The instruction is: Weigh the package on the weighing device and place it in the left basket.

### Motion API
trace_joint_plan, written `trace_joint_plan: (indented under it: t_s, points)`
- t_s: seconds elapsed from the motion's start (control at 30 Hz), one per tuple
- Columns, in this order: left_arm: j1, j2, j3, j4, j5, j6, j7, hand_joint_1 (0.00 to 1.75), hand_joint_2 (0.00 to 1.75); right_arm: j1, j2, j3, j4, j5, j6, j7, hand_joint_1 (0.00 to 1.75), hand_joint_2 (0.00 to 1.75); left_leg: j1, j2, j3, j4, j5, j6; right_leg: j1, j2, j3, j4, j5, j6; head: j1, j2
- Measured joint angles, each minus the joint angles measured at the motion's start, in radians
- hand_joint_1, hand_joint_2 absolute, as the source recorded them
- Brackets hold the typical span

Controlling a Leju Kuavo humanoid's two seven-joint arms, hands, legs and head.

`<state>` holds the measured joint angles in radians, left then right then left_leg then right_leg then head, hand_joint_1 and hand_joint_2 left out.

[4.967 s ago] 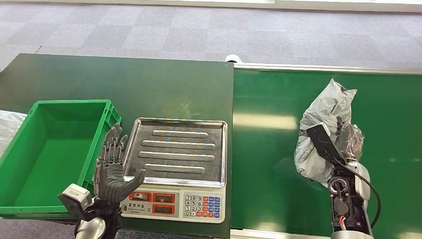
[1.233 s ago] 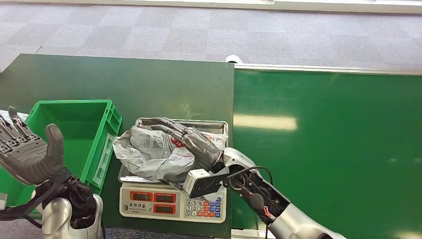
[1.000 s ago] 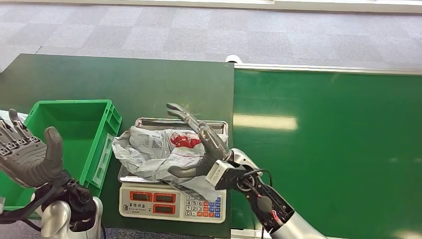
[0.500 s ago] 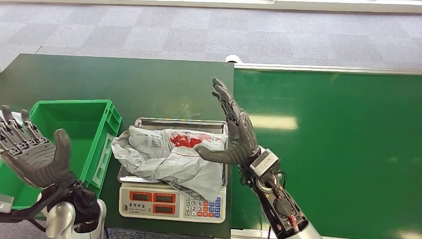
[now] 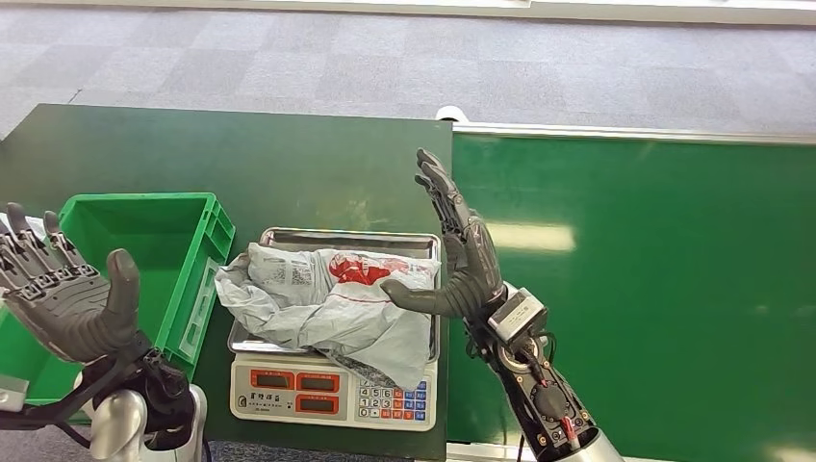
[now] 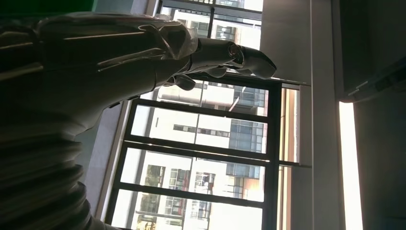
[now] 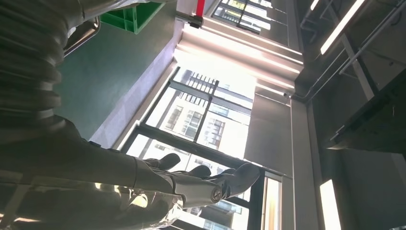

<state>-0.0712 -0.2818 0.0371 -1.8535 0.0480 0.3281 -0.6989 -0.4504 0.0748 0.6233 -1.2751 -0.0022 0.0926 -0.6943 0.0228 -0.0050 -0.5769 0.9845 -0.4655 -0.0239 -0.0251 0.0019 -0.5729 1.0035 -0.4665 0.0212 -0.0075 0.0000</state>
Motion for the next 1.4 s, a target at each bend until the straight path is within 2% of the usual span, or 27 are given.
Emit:
trace_joint_plan:
  t_s: [0.2,0.37,0.5,0.67,0.9,1.13,1.23,1.4]
  points:
    - [0.006,0.013,-0.037,0.018,-0.018,0.015,0.000,0.00,1.75,0.038,-0.011,-0.062,-0.016,-0.106,0.045,0.032,0.00,1.75,0.000,0.000,0.000,0.000,0.000,0.000,0.000,0.000,0.000,0.000,0.000,0.000,0.000,0.000]
    - [0.038,0.040,-0.077,0.026,-0.025,0.019,0.000,0.00,1.75,0.105,-0.067,-0.183,-0.049,-0.170,0.003,0.067,0.00,1.75,0.000,-0.001,0.000,0.000,-0.001,0.000,0.000,0.000,-0.001,-0.001,0.000,0.000,0.000,0.000]
    - [0.066,0.067,-0.119,0.078,-0.042,-0.047,0.000,0.00,1.75,0.242,-0.105,-0.311,-0.084,-0.120,-0.112,0.099,0.00,1.75,0.000,-0.003,-0.001,0.000,-0.002,0.000,0.000,-0.001,0.001,-0.001,-0.002,0.002,0.000,0.000]
    - [0.087,0.097,-0.179,0.126,-0.058,-0.067,0.000,0.00,1.75,0.395,-0.117,-0.431,-0.101,-0.071,-0.107,0.048,0.00,1.75,0.000,0.000,-0.002,0.000,-0.004,0.000,0.000,0.000,-0.001,-0.001,-0.002,0.002,0.000,0.000]
    - [0.089,0.114,-0.214,0.159,-0.062,-0.071,0.000,0.00,1.75,0.447,-0.119,-0.483,-0.113,-0.062,-0.106,0.050,0.00,1.75,0.000,0.000,-0.002,0.000,-0.004,0.000,0.000,0.000,-0.001,-0.001,-0.002,0.002,0.000,0.000]
    - [0.077,0.126,-0.225,0.245,0.010,-0.234,0.000,0.00,1.75,0.449,-0.118,-0.503,-0.126,-0.045,-0.124,0.078,0.00,1.75,0.000,0.000,-0.001,0.000,-0.003,0.000,-0.001,0.000,0.000,-0.001,-0.002,0.002,0.000,0.000]
    - [0.063,0.136,-0.239,0.283,-0.086,-0.230,0.020,0.00,1.75,0.444,-0.118,-0.514,-0.129,-0.047,-0.125,0.085,0.00,1.75,0.000,-0.001,-0.001,0.000,-0.003,0.000,-0.001,0.000,0.000,-0.001,-0.002,0.002,0.000,0.000]
    - [0.018,0.171,-0.314,0.399,-0.509,-0.192,0.169,0.00,1.75,0.435,-0.118,-0.525,-0.131,-0.045,-0.112,0.099,0.00,1.75,0.000,-0.001,-0.001,0.000,-0.003,0.000,-0.001,0.000,0.000,-0.001,-0.002,0.002,0.000,0.000]
